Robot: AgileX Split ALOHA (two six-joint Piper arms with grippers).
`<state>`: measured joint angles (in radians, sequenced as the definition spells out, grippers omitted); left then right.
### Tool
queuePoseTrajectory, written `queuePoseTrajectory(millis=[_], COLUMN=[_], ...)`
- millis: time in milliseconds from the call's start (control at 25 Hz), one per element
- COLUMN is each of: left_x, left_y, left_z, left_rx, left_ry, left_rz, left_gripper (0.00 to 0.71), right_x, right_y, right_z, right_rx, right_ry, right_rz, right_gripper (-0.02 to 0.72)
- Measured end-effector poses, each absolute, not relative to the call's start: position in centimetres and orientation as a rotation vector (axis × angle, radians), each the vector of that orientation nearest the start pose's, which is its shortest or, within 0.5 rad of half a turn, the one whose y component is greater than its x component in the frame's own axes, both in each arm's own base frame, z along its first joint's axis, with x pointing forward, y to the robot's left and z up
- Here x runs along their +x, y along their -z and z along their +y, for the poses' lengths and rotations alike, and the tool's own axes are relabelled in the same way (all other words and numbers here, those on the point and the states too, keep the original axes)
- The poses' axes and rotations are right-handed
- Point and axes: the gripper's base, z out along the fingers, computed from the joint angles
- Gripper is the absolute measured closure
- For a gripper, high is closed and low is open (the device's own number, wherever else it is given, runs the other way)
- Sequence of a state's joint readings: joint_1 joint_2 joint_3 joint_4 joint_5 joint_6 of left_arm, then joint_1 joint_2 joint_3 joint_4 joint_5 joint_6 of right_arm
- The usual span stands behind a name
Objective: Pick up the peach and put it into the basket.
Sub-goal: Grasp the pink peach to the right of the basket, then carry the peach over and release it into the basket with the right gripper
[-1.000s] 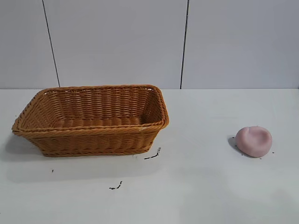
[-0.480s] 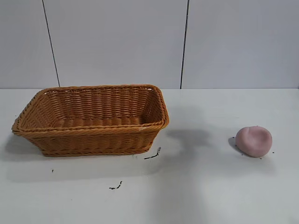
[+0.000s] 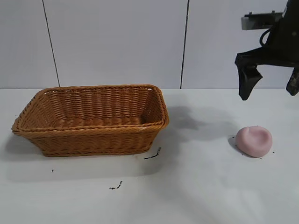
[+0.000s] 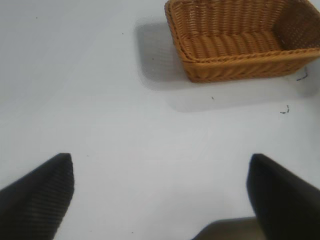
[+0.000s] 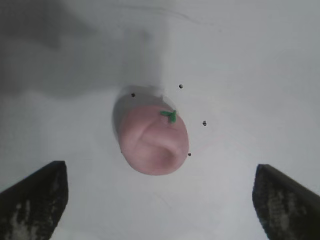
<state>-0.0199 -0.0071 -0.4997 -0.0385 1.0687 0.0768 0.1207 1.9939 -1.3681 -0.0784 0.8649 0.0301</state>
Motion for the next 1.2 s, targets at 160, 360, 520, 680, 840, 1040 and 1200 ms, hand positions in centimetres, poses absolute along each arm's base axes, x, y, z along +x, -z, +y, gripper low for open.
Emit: queuePoseTrajectory(millis=[160, 360, 520, 680, 840, 1040, 1200], left_x=[-0.6, -0.6, -0.6, -0.6, -0.6, -0.6, -0.6], left_y=[-27.7, -27.7, -27.7, -27.7, -27.7, -27.7, -27.7], left_z=[-0.3, -0.3, -0.3, -0.3, -0.3, -0.3, -0.3], left_rx=[0.101, 0.101, 0.101, 0.101, 0.101, 0.101, 0.101], left_ry=[0.011, 0.011, 0.011, 0.011, 0.011, 0.011, 0.011], left_rz=[2.042, 2.042, 2.042, 2.042, 2.042, 2.042, 2.042], left_gripper=[0.018, 0.018, 0.018, 0.018, 0.018, 0.018, 0.018], right_x=[39.8, 40.0, 40.0, 39.9, 40.1, 41.2, 42.2], right_y=[-13.4, -10.9, -10.7, -10.8, -12.9, -19.6, -24.6], right_z=[4.3, 4.4, 4.4, 4.4, 4.4, 4.4, 4.5], right_rx=[-0.209, -0.212, -0.211, -0.212, -0.208, -0.19, -0.17], right_ry=[0.072, 0.07, 0.069, 0.072, 0.072, 0.068, 0.059], right_rz=[2.985, 3.025, 3.028, 3.036, 2.995, 2.852, 2.765], right_gripper=[0.014, 0.014, 0.034, 0.443, 0.64, 0.666, 0.666])
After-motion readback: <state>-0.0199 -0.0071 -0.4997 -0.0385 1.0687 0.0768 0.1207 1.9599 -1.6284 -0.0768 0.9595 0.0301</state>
